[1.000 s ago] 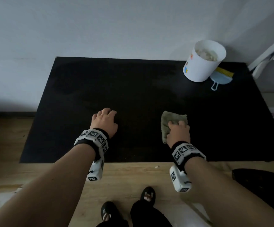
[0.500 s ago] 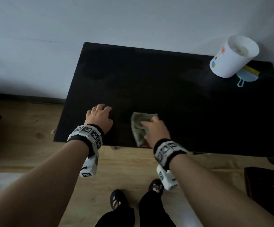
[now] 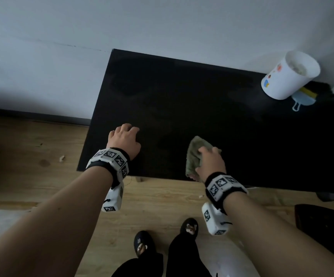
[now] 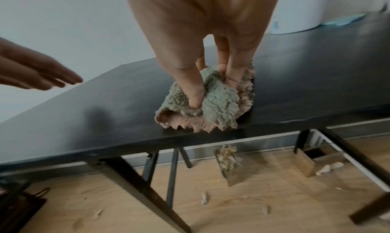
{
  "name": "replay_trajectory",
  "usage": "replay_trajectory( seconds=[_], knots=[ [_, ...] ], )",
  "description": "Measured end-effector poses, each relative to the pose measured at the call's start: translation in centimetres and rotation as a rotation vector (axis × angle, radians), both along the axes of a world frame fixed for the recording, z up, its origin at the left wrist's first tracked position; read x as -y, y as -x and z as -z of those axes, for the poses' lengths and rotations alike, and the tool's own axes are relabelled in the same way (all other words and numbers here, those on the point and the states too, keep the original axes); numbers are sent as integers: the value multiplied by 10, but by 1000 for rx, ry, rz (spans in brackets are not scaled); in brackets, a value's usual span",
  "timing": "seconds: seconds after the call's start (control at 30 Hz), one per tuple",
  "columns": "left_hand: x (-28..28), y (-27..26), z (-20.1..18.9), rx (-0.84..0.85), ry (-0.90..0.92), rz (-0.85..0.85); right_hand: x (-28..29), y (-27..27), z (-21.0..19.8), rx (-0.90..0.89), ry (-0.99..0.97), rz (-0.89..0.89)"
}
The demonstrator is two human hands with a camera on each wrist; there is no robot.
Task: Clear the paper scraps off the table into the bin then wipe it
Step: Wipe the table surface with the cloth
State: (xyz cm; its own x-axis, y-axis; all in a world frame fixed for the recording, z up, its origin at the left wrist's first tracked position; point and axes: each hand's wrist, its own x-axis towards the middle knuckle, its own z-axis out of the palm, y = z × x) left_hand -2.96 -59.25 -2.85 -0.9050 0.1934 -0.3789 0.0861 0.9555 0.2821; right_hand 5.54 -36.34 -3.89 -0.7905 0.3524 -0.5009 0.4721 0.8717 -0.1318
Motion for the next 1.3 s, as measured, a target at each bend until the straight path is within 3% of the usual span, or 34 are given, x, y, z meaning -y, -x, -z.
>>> replay_trajectory(
  seconds=[0.43, 0.57, 0.8, 1.3],
  knots=[
    [113, -19, 4, -38, 68, -249, 206, 56, 4, -119, 220, -445],
    [123, -26, 4, -62, 80, -265, 237, 56, 9, -148, 271, -507],
    [81, -20, -2, -50, 40, -199, 164, 40, 11, -99, 225, -501],
    [-142, -3, -23, -51, -23, 216, -98, -16, 1, 3, 6, -108]
  ],
)
